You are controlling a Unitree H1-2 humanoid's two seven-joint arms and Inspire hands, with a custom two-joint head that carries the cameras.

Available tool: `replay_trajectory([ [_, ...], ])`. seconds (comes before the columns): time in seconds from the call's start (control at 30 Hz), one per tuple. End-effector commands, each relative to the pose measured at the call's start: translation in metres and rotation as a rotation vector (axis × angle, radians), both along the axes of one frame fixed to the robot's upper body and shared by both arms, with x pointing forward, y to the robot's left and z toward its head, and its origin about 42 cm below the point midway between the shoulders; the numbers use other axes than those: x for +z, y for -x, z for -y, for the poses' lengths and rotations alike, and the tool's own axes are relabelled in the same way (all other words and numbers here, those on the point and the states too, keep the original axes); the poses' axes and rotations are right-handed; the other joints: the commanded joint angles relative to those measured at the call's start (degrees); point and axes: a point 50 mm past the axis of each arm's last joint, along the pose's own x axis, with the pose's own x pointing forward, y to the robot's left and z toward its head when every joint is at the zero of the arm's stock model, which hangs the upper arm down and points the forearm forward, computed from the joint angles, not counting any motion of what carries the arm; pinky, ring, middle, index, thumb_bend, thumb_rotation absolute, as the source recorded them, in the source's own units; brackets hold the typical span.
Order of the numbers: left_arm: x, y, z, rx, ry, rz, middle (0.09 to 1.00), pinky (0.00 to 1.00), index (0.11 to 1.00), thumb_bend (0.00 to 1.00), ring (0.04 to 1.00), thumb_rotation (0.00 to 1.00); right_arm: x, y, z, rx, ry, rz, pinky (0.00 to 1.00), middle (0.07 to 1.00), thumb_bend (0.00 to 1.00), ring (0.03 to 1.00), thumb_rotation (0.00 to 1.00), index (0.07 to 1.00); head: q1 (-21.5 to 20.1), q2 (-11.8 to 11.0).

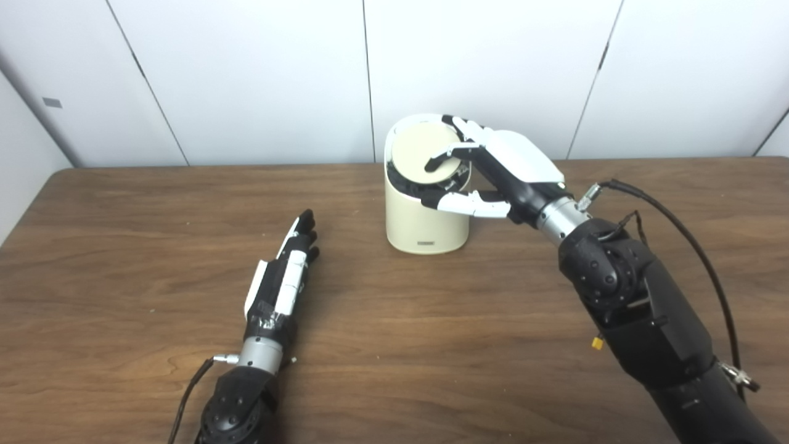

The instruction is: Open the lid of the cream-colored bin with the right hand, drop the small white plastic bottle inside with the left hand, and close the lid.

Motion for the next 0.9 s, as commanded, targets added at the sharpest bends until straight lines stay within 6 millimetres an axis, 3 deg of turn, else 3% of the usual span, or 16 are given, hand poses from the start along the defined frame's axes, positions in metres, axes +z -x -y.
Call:
replay_trajectory([
  [0.0,0.006,-0.007,0.004,-0.002,-0.018,0.017,1.0,1.0,1.0,0.72,1.0,0.9,0.004,-0.002,0.0,0.008,0.044,0.022,1.0,1.0,0.61,1.0,1.0,0.671,-0.06,0.18],
  [0.2,0.006,-0.008,0.003,0.003,-0.026,0.024,1.0,1.0,1.0,0.74,1.0,0.89,-0.002,-0.003,0.0,-0.001,0.072,0.008,1.0,1.0,0.61,1.0,1.0,0.637,-0.09,0.0],
  [0.53,0.006,-0.007,0.003,0.01,-0.029,0.028,1.0,1.0,1.0,0.73,1.0,0.9,-0.004,-0.003,0.001,-0.005,0.076,-0.002,1.0,1.0,0.62,1.0,1.0,0.659,-0.05,-0.04],
  [0.67,0.005,-0.007,0.002,0.011,-0.031,0.025,1.0,1.0,1.0,0.73,1.0,0.9,0.007,0.001,0.002,-0.005,0.022,0.019,1.0,1.0,0.64,1.0,1.0,0.712,-0.07,0.15],
  [0.87,0.005,-0.007,0.002,0.004,-0.046,0.0,1.0,1.0,1.0,0.75,1.0,0.91,0.03,0.01,0.003,-0.005,-0.046,0.086,1.0,1.0,0.6,1.0,1.0,0.744,-0.13,0.14],
])
